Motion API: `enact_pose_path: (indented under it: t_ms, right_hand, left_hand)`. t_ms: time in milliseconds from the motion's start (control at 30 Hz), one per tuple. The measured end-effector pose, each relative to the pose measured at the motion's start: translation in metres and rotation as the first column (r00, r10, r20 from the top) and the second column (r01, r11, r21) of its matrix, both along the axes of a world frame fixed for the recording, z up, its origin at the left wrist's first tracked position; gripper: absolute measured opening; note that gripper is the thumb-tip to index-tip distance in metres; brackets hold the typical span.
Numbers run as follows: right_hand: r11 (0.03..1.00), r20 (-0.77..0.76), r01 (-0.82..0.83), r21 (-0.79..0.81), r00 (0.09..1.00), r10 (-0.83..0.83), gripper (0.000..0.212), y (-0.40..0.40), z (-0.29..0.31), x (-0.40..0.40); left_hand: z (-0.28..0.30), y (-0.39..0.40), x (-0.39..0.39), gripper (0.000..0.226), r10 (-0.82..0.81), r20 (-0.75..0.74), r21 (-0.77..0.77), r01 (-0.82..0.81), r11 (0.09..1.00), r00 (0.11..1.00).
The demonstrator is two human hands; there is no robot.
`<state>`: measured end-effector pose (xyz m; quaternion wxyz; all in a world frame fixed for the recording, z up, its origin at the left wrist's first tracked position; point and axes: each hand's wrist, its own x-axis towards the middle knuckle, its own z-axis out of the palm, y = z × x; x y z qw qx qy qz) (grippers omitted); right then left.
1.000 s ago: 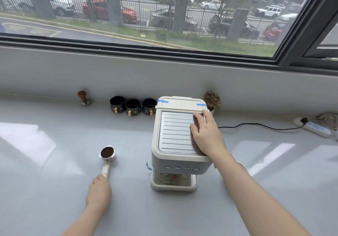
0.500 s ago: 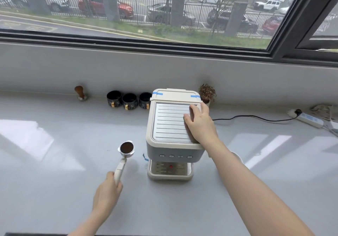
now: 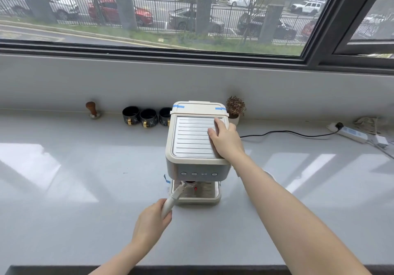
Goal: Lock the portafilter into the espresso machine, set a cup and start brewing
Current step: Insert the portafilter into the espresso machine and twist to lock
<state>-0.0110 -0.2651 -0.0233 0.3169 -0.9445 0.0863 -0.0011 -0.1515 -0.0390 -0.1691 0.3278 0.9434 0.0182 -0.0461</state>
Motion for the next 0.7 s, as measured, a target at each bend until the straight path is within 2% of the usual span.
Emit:
enact_pose_path:
  t_ms: [400, 467, 700]
  right_hand:
    - [0.999, 0.014, -0.003, -0.053, 1.0, 0.004, 0.053, 0.001, -0.002, -0.001]
    - [0.998, 0.018, -0.004, -0.058, 1.0, 0.005, 0.053, 0.001, -0.002, -0.001]
    - [0.998, 0.027, -0.004, -0.063, 1.0, 0.005, 0.053, 0.002, -0.003, 0.0]
  left_hand:
    - [0.015, -0.013, 0.034, 0.007, 0.072, -0.031, -0.107, -0.075, 0.991, 0.997]
    - [0.018, -0.009, 0.039, 0.011, 0.062, -0.037, -0.128, -0.066, 0.99, 0.997]
    - [0.02, 0.013, 0.043, 0.012, 0.044, -0.057, -0.089, -0.049, 0.995, 0.997]
